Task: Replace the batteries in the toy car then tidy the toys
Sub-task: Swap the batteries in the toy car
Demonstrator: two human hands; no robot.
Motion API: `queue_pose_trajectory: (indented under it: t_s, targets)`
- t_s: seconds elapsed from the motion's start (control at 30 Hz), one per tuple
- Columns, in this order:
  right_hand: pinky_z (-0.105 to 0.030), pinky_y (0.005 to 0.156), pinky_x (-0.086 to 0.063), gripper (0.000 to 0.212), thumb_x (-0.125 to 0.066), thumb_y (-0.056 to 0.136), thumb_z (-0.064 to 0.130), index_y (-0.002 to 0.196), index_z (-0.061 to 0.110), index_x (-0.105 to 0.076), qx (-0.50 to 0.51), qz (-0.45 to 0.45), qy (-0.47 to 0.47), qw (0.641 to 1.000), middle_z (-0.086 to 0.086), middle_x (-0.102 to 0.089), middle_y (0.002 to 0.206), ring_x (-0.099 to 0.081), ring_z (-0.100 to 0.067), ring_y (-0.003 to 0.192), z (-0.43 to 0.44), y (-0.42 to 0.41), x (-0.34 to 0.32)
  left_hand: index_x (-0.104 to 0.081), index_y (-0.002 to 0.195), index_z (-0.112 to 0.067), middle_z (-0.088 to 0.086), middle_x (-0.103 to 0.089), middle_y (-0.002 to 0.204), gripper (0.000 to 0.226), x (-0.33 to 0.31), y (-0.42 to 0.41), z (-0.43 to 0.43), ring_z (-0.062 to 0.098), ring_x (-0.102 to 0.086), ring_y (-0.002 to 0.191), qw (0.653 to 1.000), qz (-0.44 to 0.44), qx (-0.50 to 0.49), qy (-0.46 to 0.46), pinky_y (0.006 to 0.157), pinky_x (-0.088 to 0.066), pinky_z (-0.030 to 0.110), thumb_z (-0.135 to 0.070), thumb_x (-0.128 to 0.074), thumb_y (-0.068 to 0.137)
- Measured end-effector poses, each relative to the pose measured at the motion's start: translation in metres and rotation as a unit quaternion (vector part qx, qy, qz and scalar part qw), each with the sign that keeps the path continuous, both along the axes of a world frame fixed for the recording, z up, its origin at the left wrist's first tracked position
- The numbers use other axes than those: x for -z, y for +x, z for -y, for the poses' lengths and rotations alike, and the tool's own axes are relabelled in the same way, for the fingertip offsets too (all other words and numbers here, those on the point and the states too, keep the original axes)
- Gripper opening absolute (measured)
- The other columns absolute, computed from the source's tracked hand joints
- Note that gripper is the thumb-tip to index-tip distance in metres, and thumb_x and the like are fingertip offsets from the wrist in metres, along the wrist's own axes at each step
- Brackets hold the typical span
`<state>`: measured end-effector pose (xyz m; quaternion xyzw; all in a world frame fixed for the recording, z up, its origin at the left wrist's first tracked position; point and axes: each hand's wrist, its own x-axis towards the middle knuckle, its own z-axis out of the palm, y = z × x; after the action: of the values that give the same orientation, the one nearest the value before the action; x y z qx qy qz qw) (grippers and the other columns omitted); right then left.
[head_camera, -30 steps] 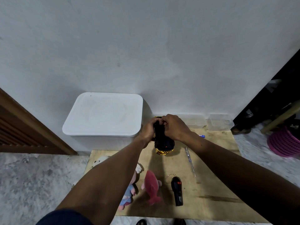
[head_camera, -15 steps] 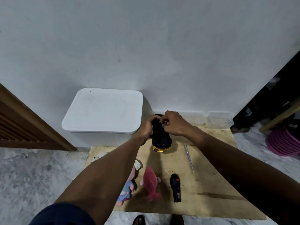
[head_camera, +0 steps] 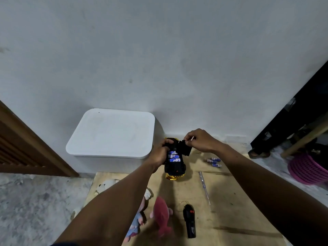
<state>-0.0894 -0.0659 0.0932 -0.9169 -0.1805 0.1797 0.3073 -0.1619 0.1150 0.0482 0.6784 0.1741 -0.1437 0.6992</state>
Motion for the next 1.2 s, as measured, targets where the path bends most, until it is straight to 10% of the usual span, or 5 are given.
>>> queue_pose_trajectory:
  t_s: [0.37,0.6,0.8,1.2]
  targets:
    - [-0.027,0.081,-0.05,0.022,-0.055,0.09,0.0,0.095,0.007,-0.075,0.035,-0.109,-0.111,0.987,-0.007,-0.071,0.099,-0.064,-0.019,0.093,0.05,-0.044,0.119,-0.057,0.123,-0.013,0.005,-0.06,0.11,0.045,0.022,-0.013,0.007,0.013,-0.059,0.08,0.999,-0.023,-0.025,0.006,0.056,-0.047,0.025,0.01,-0.035,0.092]
    - [-0.036,0.079,-0.058,0.022,-0.059,0.078,0.008,0.065,0.025,-0.061,0.017,-0.091,-0.217,0.972,-0.004,-0.072,0.091,-0.067,-0.023,0.086,0.049,-0.058,0.163,-0.057,0.124,-0.014,0.006,-0.059,0.113,0.047,0.032,-0.018,0.007,0.013,-0.059,0.082,0.999,-0.034,-0.028,0.004,0.056,-0.049,0.025,0.011,-0.035,0.091]
    - [-0.033,0.084,-0.053,0.022,-0.065,0.083,0.016,0.103,0.023,-0.073,0.008,-0.003,-0.268,0.963,0.001,-0.067,0.107,-0.064,-0.021,0.098,0.041,-0.066,0.162,-0.059,0.122,-0.016,0.01,-0.058,0.124,0.047,0.041,-0.017,0.006,0.014,-0.058,0.087,0.999,-0.026,-0.044,0.007,0.059,-0.048,0.026,0.011,-0.037,0.09]
    - [-0.016,0.075,-0.047,0.02,-0.061,0.091,0.01,0.103,0.017,-0.074,0.128,0.036,0.06,0.989,0.007,-0.071,0.099,-0.063,-0.007,0.09,0.004,-0.049,0.092,-0.061,0.116,-0.025,0.007,-0.061,0.12,0.048,0.052,-0.002,0.011,0.023,-0.06,0.102,0.996,0.012,-0.088,0.008,0.086,-0.057,0.044,0.01,-0.045,0.088]
